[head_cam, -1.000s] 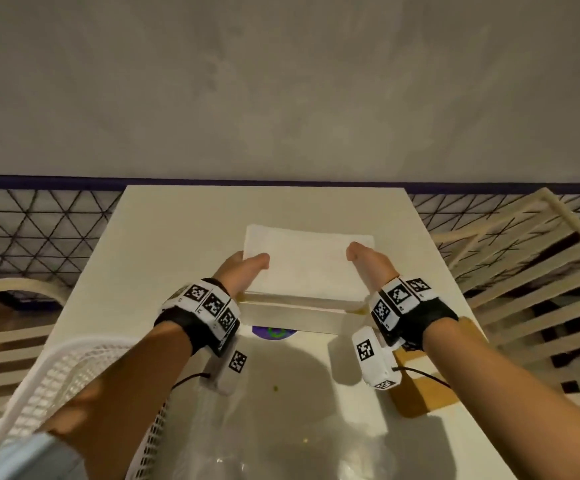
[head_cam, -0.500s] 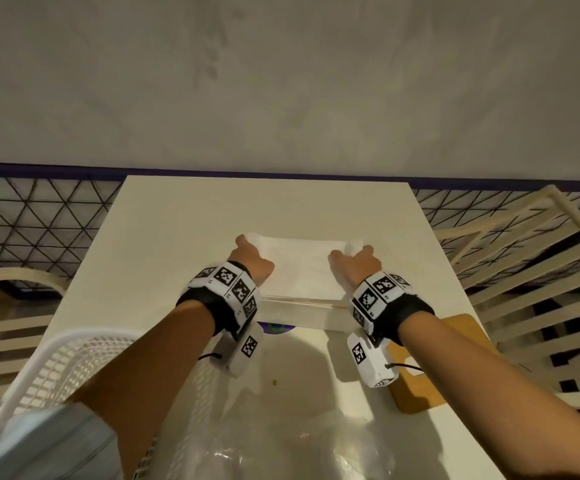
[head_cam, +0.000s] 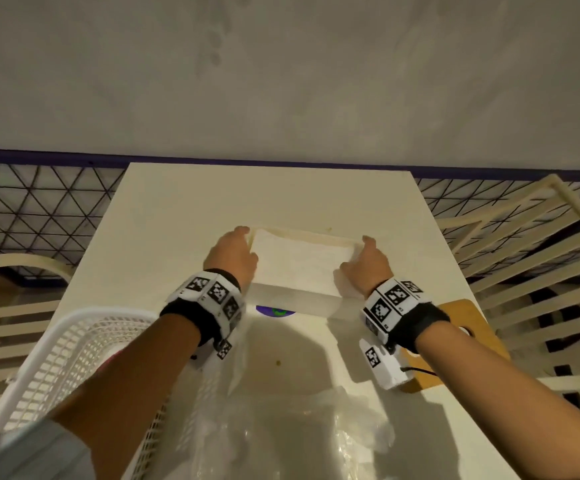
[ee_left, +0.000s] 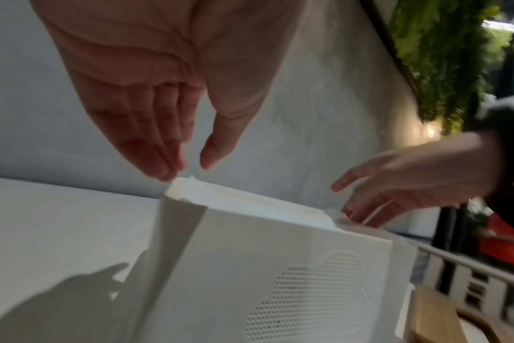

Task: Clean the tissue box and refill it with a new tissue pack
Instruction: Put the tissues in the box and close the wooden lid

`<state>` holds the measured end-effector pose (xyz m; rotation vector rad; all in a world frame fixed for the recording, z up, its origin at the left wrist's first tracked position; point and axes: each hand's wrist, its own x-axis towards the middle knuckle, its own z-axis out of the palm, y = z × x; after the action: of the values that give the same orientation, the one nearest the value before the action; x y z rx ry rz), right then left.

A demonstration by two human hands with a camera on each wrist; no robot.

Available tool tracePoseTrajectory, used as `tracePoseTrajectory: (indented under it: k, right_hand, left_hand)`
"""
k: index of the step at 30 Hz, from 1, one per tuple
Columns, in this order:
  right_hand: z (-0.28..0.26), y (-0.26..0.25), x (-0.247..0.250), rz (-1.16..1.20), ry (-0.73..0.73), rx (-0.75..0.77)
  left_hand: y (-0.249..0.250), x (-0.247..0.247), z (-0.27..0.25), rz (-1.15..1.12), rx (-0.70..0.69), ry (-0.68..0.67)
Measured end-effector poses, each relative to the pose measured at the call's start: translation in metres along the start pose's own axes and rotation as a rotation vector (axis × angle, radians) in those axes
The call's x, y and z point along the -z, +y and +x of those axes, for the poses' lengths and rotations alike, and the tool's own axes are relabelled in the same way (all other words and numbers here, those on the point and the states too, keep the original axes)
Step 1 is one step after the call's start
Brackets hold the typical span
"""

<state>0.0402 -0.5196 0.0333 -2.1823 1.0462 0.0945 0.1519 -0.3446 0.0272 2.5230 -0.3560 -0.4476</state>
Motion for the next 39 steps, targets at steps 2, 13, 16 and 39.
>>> tracePoseTrajectory:
  k: [2, 13, 16, 39]
  right_hand:
    - [-0.007, 0.01, 0.006, -0.148, 0.085, 0.11]
    - [-0.009, 0.046, -0.004, -0.028, -0.129, -0.091]
    - [-0.01, 0.046, 0.0, -0.074, -0.129, -0.053]
    - [-0.018, 0.174, 0.062, -0.484, -0.18, 0.202]
  left_hand:
    - [-0.014, 0.006, 0.003, -0.055, 0.105, -0.036]
    - [-0.036, 0.002, -0.023, -0.362, 0.233, -0.244]
    - [-0.043, 0.004, -0.03, -0.389, 0.297, -0.317]
    - [-0.027, -0.001, -0.058, 0.078, 0.114, -0.253]
